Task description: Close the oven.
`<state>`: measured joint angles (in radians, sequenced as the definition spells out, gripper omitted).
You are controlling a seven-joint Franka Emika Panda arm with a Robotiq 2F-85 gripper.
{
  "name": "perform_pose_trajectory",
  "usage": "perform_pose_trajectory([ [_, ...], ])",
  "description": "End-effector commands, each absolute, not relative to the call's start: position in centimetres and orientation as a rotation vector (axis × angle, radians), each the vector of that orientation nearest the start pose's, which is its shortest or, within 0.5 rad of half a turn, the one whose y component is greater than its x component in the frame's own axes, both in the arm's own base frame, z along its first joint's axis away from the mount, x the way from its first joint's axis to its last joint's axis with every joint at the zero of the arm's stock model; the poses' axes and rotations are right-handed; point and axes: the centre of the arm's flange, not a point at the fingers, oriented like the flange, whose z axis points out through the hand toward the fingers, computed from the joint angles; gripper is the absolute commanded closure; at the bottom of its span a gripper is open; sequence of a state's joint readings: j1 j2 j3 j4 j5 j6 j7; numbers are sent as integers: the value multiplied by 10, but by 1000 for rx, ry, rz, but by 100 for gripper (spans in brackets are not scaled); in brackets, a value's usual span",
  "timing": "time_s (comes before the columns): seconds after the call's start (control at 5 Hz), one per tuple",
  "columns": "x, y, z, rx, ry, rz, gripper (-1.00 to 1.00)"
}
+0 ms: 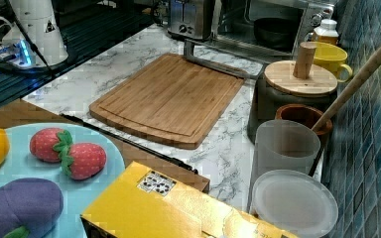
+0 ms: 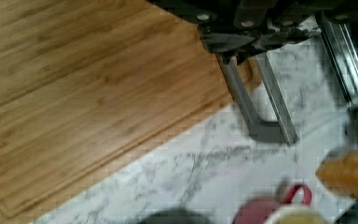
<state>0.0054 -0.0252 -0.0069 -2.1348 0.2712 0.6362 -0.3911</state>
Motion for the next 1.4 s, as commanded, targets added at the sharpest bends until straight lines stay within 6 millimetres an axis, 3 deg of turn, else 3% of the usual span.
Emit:
perform_pose_trajectory([
  [0.2, 494, 4, 372, -2647, 594, -171, 100],
  [0.6, 483, 19, 329, -2508, 399, -236, 100],
  [1.0, 491, 34, 272, -2488, 405, -366, 100],
  [1.2, 496, 30, 256, -2508, 419, -366, 100],
  [1.4, 497, 32, 260, -2472, 374, -339, 100],
])
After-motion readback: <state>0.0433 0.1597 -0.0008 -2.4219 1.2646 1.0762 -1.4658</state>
